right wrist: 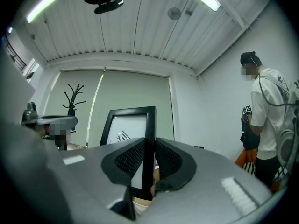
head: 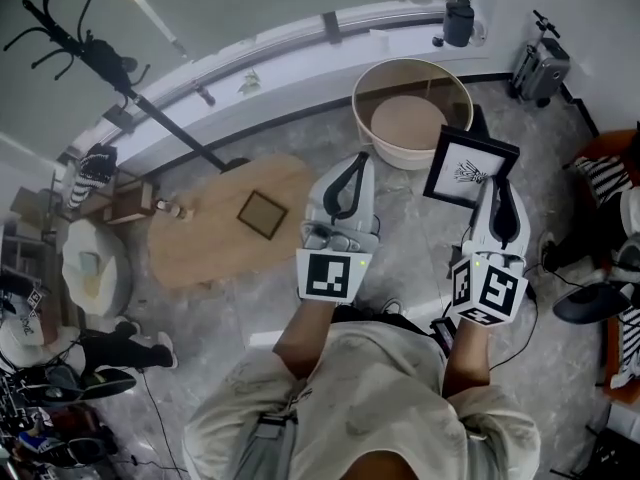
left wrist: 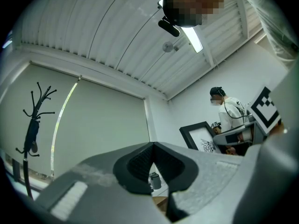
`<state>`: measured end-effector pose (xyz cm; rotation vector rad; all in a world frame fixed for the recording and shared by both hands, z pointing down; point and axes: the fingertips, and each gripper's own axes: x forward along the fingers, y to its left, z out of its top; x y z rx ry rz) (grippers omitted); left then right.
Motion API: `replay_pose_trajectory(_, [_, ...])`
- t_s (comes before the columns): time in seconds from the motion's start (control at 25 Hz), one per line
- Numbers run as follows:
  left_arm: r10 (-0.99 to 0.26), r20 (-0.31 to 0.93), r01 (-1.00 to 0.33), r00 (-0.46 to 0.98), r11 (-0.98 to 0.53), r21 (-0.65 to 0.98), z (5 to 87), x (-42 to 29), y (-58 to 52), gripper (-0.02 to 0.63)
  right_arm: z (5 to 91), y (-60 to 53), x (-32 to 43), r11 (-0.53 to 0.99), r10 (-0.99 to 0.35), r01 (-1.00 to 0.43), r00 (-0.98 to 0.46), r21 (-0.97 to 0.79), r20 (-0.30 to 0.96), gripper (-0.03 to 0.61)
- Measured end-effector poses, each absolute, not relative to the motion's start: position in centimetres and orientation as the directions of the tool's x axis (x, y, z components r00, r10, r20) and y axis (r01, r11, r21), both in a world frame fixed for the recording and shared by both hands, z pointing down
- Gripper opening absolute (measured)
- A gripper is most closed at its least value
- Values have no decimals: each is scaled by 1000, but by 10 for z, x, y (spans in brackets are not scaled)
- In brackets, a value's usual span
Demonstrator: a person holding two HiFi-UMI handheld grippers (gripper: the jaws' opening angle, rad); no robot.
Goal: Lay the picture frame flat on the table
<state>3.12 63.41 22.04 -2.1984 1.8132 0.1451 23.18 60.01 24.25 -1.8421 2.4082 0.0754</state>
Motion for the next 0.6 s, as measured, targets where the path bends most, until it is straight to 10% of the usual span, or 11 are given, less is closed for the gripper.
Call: replay_pose_trajectory(0.6, [-938, -259, -966, 232, -191, -171, 229, 77, 622, 3, 257, 593, 275, 254, -962, -966, -249, -38, -108, 72])
